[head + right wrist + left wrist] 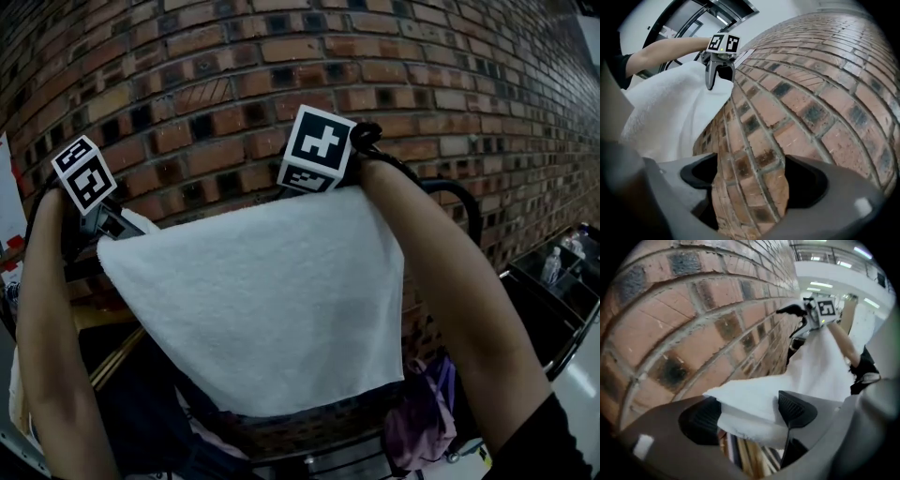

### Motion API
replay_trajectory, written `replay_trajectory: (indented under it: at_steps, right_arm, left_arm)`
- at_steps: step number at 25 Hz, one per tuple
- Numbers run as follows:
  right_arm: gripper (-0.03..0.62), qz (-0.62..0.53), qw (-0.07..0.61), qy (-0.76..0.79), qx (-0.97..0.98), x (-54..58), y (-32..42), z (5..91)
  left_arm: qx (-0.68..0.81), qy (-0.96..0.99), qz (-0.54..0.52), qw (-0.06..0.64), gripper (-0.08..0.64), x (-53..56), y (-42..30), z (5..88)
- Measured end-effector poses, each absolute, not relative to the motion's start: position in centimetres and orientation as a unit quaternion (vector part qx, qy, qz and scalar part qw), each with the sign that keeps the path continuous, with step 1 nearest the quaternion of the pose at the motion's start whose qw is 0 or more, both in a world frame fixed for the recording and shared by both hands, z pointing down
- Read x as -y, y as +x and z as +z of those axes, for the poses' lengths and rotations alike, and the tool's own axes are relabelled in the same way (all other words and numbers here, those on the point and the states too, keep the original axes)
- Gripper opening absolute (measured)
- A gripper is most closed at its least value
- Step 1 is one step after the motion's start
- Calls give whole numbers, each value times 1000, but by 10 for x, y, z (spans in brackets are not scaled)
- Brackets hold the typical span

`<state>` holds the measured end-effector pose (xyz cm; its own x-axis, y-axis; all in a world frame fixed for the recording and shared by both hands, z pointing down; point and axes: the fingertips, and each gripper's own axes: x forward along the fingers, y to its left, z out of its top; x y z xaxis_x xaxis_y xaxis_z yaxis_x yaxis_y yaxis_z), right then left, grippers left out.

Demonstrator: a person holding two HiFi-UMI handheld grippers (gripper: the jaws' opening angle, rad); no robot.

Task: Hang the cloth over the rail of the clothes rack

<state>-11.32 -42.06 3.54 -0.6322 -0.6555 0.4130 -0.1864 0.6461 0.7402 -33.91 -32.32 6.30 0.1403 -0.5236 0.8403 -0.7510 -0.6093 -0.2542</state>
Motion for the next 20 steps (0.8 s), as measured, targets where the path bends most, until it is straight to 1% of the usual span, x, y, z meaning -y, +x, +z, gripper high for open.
replay_trajectory:
  at_steps: [3, 6, 9, 10, 12, 13, 14, 15, 16, 19, 20]
  right_arm:
    - [456, -323, 349, 246, 845, 417, -113, 39]
    - [456, -313, 352, 241, 849, 416, -112, 43]
    - [456, -311, 358, 247, 845, 421, -109, 45]
    - [456, -311, 361, 248, 844, 421, -108, 46]
    - [456, -304, 364, 244, 846, 419, -107, 47]
    - [456, -304, 363, 246, 846, 419, -106, 47]
    - [456, -309, 360, 250, 844, 420, -106, 44]
    - [456, -319, 353, 255, 842, 421, -106, 40]
    - [456, -334, 340, 258, 841, 419, -109, 35]
    - [456, -418, 273, 277, 821, 404, -119, 0]
    - [456, -446, 249, 292, 809, 399, -119, -12]
  left_arm:
    - [432, 728, 520, 112, 397, 321, -347, 63]
    - [418, 777, 458, 110, 394, 323, -331, 50]
    - [448, 748, 476, 118, 396, 320, -361, 55]
    - [469, 731, 484, 106, 396, 322, -375, 53]
    - [512, 672, 535, 34, 395, 328, -405, 41]
    - [531, 656, 536, -11, 390, 333, -411, 28]
    - [553, 662, 504, -59, 372, 339, -408, 8]
    - [570, 678, 451, -110, 343, 343, -398, -15]
    - [583, 690, 394, -170, 339, 343, -384, -41]
    - [603, 667, 222, -378, 336, 309, -329, -121]
    - [601, 655, 153, -431, 326, 287, -307, -142]
